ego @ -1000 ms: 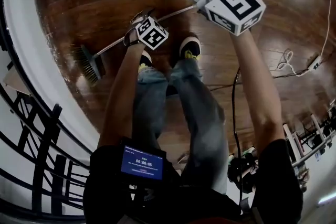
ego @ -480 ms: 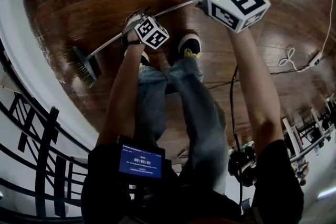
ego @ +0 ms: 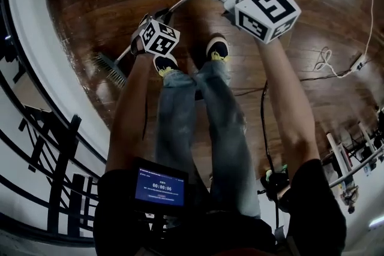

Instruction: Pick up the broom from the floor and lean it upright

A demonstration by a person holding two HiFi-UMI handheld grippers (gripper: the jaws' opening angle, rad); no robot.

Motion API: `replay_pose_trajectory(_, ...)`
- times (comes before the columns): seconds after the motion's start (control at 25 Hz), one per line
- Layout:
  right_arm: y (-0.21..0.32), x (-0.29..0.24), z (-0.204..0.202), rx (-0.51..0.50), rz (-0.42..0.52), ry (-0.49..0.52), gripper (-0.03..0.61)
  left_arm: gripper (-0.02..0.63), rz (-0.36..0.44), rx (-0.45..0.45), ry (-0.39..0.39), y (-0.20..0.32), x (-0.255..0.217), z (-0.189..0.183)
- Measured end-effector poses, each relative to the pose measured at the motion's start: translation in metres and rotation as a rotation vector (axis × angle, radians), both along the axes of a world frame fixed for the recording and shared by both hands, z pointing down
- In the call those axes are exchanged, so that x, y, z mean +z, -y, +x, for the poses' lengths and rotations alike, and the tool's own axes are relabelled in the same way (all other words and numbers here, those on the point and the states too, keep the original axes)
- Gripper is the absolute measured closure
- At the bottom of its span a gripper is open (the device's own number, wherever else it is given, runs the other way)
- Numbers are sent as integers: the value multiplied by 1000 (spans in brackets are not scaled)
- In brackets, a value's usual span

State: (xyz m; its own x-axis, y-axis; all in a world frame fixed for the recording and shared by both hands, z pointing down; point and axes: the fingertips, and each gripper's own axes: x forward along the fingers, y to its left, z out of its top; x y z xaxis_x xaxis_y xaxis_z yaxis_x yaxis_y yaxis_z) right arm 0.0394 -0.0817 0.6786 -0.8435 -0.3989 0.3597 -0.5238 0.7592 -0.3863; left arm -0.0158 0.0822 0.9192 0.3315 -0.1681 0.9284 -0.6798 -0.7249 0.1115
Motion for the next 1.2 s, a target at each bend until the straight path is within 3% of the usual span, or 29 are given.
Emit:
replay_pose_trajectory(0.08,7,-46,-1,32,16,30,397,517,29,-62,-35,21,-52,-17)
replay_pose_trajectory(0.2,17,-115,-2,85,66,63,296,518,96,-157,-79,52,-122,-49)
replay_pose_trajectory(0.36,32,-171,-2,156,79,81,273,518,179,-266,-173,81,-194,-73)
replay_pose_trajectory(0.48,39,-187,-22,151,42,94,242,520,231,-270,-264,92,-240,-69)
replay_pose_trajectory(0.6,39,-196,-72,80,22,118,225,520,268,-218,-310,92,-270,-60)
replay_pose_trajectory(0.64,39,-202,-90,54,34,127,230,520,282,-212,-317,93,-277,-59)
replay_pose_trajectory(0.68,42,-211,-104,38,56,135,416,520,299,-219,-322,98,-285,-60)
replay_pose_trajectory(0.72,47,-221,-113,35,79,145,509,520,317,-234,-332,105,-292,-61)
replay_pose_trajectory(0.84,63,-252,-129,25,103,184,532,520,345,-269,-374,128,-314,-64)
replay_pose_trajectory(1.0,82,-286,-146,-29,149,161,534,520,343,-325,-401,158,-342,-65)
replay_pose_trajectory(1.2,163,-301,-162,-57,223,113,538,518,323,-337,-404,254,-339,-72)
